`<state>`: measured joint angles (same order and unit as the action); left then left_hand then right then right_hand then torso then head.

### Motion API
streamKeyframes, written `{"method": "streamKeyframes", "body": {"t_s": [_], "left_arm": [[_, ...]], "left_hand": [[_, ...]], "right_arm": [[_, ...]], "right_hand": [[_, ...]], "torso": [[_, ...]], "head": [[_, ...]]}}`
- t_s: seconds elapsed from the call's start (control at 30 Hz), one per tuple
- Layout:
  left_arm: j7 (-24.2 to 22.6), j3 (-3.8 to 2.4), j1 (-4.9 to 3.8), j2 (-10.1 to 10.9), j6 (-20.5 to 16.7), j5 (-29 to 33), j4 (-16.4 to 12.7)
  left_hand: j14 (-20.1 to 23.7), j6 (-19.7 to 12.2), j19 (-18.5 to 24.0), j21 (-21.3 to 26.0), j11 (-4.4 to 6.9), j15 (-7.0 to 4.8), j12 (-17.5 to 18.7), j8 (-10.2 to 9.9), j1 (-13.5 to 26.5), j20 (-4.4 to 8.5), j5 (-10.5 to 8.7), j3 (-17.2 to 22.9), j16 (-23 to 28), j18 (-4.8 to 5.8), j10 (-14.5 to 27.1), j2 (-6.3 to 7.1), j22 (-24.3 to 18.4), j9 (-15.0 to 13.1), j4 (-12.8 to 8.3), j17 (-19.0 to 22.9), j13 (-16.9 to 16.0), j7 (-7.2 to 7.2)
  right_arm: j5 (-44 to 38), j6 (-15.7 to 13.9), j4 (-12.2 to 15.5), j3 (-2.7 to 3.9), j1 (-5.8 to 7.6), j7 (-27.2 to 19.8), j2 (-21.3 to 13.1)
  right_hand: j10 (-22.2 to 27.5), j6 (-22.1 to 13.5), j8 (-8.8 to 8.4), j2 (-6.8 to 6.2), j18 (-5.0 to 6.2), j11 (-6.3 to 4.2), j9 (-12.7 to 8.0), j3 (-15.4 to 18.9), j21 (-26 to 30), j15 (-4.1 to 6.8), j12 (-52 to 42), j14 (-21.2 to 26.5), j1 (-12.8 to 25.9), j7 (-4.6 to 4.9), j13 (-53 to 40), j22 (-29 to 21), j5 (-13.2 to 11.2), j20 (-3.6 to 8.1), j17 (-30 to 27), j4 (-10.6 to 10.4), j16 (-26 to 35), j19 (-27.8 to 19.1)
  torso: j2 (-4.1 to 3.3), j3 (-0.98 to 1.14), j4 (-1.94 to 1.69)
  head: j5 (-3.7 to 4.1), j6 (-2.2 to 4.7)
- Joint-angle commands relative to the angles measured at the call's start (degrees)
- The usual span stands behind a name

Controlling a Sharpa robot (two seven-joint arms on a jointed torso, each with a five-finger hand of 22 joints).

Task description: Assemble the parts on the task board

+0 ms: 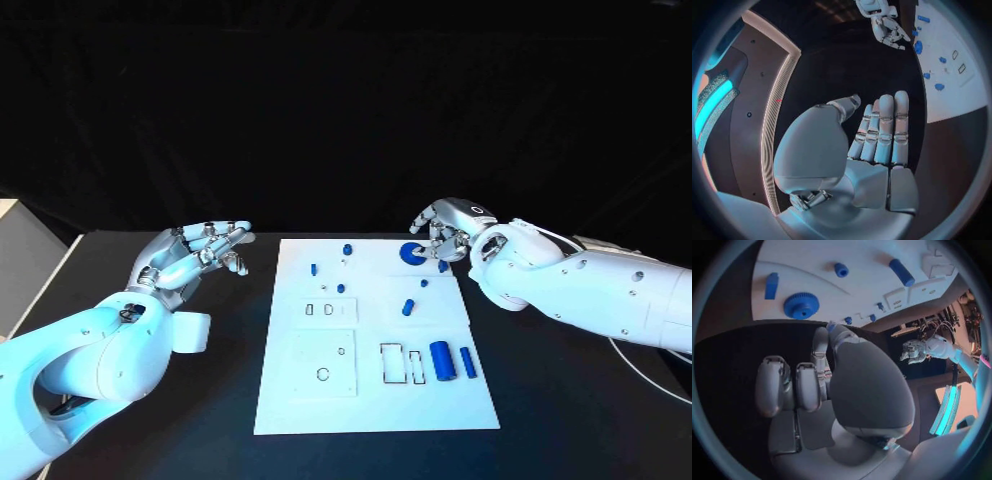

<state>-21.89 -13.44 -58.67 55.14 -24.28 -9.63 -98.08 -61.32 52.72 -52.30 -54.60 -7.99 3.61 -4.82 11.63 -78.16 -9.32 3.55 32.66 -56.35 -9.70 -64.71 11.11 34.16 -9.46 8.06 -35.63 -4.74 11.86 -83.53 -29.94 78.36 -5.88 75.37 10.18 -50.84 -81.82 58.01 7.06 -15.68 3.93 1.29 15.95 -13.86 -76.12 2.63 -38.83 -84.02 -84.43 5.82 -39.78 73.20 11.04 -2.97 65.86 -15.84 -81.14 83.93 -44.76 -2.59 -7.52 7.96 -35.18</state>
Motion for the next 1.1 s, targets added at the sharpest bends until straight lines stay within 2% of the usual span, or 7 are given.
{"method": "streamKeyframes", "body": {"t_s": [0.03, 0.07, 0.2, 0.43, 0.57, 0.67, 1.1], "left_arm": [[-0.42, -0.04, 0.09, -0.23, 1.26, -0.25, 0.02], [-0.42, -0.04, 0.14, -0.29, 1.29, -0.25, 0.05], [-0.42, -0.04, 0.44, -0.55, 1.48, -0.26, 0.19], [-0.33, -0.05, 0.7, -0.82, 1.9, -0.32, 0.51], [-0.28, -0.05, 0.76, -0.94, 2.01, -0.39, 0.61], [-0.27, -0.05, 0.78, -0.97, 2.04, -0.44, 0.64], [-0.13, -0.05, 0.81, -1.01, 1.96, -0.63, 0.84]], "left_hand": [[-0.14, -0.23, 0.36, -0.22, 0.06, 0.09, 0.2, 0.29, 0.44, 0.05, -0.08, 0.3, -0.26, -0.76, 0.38, 0.1, 0.07, -0.05, 0.06, 0.08, -0.05, -0.05], [-0.14, -0.22, 0.4, -0.28, 0.08, 0.08, 0.18, 0.31, 0.43, 0.04, -0.07, 0.32, -0.29, -0.76, 0.36, 0.07, 0.1, -0.06, 0.05, 0.09, -0.06, -0.08], [-0.14, -0.22, 0.4, -0.28, 0.08, 0.08, 0.18, 0.31, 0.43, 0.04, -0.07, 0.32, -0.29, -0.76, 0.36, 0.07, 0.1, -0.06, 0.05, 0.09, -0.06, -0.08], [-0.1, -0.11, 0.53, -0.49, 0.16, 0.05, 0.08, 0.41, 0.38, 0.03, -0.07, 0.44, -0.38, -0.77, 0.24, -0.09, 0.24, -0.12, -0.01, 0.14, -0.1, -0.2], [-0.1, -0.11, 0.53, -0.49, 0.16, 0.05, 0.08, 0.41, 0.38, 0.03, -0.07, 0.44, -0.38, -0.77, 0.24, -0.09, 0.24, -0.12, -0.01, 0.14, -0.1, -0.2], [-0.07, -0.07, 0.59, -0.58, 0.19, 0.02, 0.05, 0.45, 0.34, 0.03, -0.07, 0.48, -0.42, -0.78, 0.2, -0.1, 0.3, -0.14, -0.07, 0.16, -0.11, -0.23], [-0.07, -0.07, 0.59, -0.58, 0.19, 0.02, 0.05, 0.45, 0.34, 0.03, -0.07, 0.48, -0.42, -0.78, 0.2, -0.1, 0.3, -0.14, -0.07, 0.16, -0.11, -0.23]], "right_arm": [[4.98, 2.21, 0.14, 0.04, 0.06, -0.49, -0.38], [5.29, 2.99, -0.01, 0.05, 0.07, -0.32, -0.55], [5.2, 7.3, -1.01, 0.06, 0.1, 1.5, -0.46], [5.16, 9.44, -3.85, 0.07, 0.07, 3.67, 1.69], [5.19, 10.3, -5.08, 0.07, 0.07, 4.32, 2.94], [5.13, 10.44, -5.99, 0.07, 0.06, 4.66, 3.82], [6.9, 9.97, -8.99, 0.07, 0.06, 4.71, 5.78]], "right_hand": [[-1.63, -0.65, -0.11, 0.52, -1.13, 1.08, -0.08, 1.63, -2.82, 0.12, -35.5, -3.02, 1.58, 0.82, -32.47, 3.46, 1.22, -0.52, 6.75, -0.56, -3.01, 1.48], [-4.16, -0.83, -0.05, 0.87, -1.59, 1.31, -0.13, 2.15, -5.17, -0.75, -44.12, -3.8, 1.82, 1.38, -42.17, 6.31, 1.74, -0.57, 11.63, -0.67, -4.82, 2.35], [-8.18, -0.72, 0.61, 1.93, -2.85, 1.95, -0.2, 4.41, -10.11, -1.53, -51.17, -5.02, 2.31, 2.18, -50.22, 12.26, 3.48, -1.77, 19.19, -0.58, -7.53, 4.27], [-8.18, -2.18, 0.05, 2.32, -3.29, 2.61, -0.59, 5.67, -11.73, -2.19, -51.17, -5.25, 2.94, 2.88, -50.22, 14.23, 3.13, -2.24, 20.57, -0.74, -7.94, 4.99], [-8.18, -2.36, 0.01, 2.42, -3.48, 2.72, -0.65, 5.94, -12.37, -2.31, -51.17, -5.38, 2.99, 2.98, -50.22, 15.0, 3.08, -2.37, 21.2, -0.73, -8.12, 5.3], [-8.18, -2.53, -0.04, 2.61, -3.59, 2.82, -0.7, 6.08, -12.73, -2.4, -51.17, -5.45, 2.95, 3.07, -50.22, 15.43, 3.08, -2.48, 21.55, -0.72, -8.21, 5.48], [-8.18, -2.43, 0.1, 3.32, -3.71, 2.92, -0.71, 5.92, -13.17, -2.53, -51.17, -5.48, 2.63, 3.15, -50.22, 15.95, 3.78, -2.65, 21.75, -0.71, -8.27, 5.69]], "torso": [[-0.07, 0.33, 0.29], [-0.11, 0.39, 0.28], [-0.18, 0.49, 0.22], [-0.08, 0.37, 0.09], [0.03, 0.06, -0.15], [-0.07, 0.09, -0.35], [-0.01, 0.13, -0.09]], "head": [[0.05, 0.32], [0.21, 0.37], [0.23, 0.07], [0.18, -0.13], [0.18, -0.52], [0.33, -0.51], [0.23, -0.75]]}}
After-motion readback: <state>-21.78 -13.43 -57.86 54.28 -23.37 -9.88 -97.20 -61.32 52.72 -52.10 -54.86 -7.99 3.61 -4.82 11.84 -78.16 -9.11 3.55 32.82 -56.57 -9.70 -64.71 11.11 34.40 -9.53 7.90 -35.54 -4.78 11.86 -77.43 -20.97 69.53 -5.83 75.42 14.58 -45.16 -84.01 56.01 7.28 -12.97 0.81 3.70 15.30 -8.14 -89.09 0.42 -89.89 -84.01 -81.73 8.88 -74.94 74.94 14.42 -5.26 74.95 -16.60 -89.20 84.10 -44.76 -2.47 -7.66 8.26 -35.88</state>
